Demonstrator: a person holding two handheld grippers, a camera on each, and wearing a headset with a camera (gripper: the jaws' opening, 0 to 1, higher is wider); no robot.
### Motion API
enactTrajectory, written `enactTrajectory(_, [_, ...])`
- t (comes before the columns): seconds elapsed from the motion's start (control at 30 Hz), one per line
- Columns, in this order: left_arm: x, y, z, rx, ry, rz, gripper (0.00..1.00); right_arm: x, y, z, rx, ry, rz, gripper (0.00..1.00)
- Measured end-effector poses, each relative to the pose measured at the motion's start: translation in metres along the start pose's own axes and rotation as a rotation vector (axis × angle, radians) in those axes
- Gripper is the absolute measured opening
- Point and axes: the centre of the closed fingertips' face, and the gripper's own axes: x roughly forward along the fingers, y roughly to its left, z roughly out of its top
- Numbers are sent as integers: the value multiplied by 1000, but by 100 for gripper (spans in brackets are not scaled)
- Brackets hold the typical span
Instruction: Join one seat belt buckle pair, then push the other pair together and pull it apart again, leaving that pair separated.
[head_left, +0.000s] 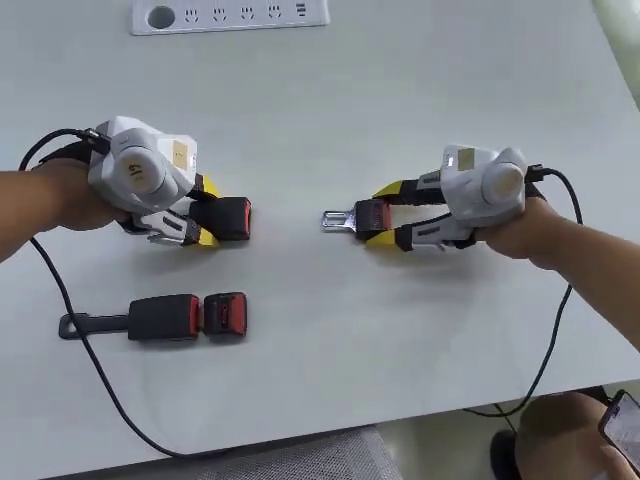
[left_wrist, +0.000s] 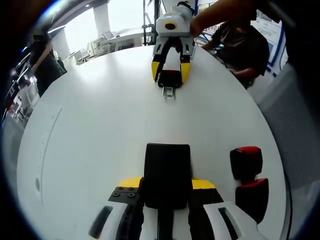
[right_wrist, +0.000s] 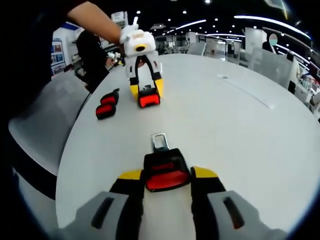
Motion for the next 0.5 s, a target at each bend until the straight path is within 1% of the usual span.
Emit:
enactTrajectory(0.13, [1, 0, 0, -4, 2, 1, 35, -4, -2, -2, 12, -6, -3, 36])
enactTrajectory(0.27, [1, 0, 0, -4, 2, -1, 35, -4, -1, -4, 7, -3, -6, 36])
enactTrajectory(0.37, [1, 0, 0, -3, 3, -1, 35, -5, -1, -6, -21, 7, -9, 37])
enactTrajectory(0.43, [1, 0, 1, -2, 6, -2, 35, -4, -1, -5, -16, 7, -11, 37])
enactTrajectory(0.5, [2, 0, 1, 4, 13, -2, 35, -3, -1, -5, -30, 23, -19, 37])
